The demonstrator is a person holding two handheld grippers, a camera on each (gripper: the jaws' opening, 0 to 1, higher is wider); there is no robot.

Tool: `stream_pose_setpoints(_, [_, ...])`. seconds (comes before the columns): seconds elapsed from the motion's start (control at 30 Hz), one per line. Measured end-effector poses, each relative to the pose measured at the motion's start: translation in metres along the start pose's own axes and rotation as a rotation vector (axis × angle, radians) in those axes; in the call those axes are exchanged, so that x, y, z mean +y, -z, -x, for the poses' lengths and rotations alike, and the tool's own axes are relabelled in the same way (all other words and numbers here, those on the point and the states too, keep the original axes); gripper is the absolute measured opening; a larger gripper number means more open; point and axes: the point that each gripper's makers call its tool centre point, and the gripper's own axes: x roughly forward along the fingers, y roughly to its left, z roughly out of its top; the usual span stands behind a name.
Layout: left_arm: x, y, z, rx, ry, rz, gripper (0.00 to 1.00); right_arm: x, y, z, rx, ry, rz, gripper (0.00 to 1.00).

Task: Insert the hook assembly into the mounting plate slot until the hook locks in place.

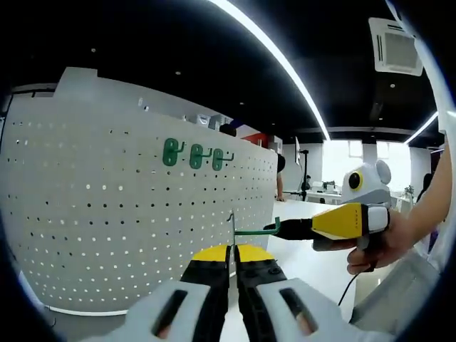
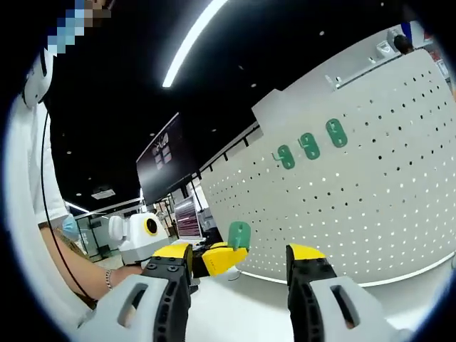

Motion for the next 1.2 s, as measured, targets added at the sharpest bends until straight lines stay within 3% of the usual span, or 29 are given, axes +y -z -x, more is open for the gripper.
stream_pose_setpoints(0.47, [0.004,-0.002,0.002,-0.002,-0.01,-0.001,0.02,0.007,0.001,-0.02,0.012,-0.008,-0.009,0.33])
stream_pose_setpoints(1.2, [0.001,-0.004,0.002,-0.003,-0.008,-0.004,0.02,0.008,0.004,-0.031,0.03,0.0,-0.011,0.21])
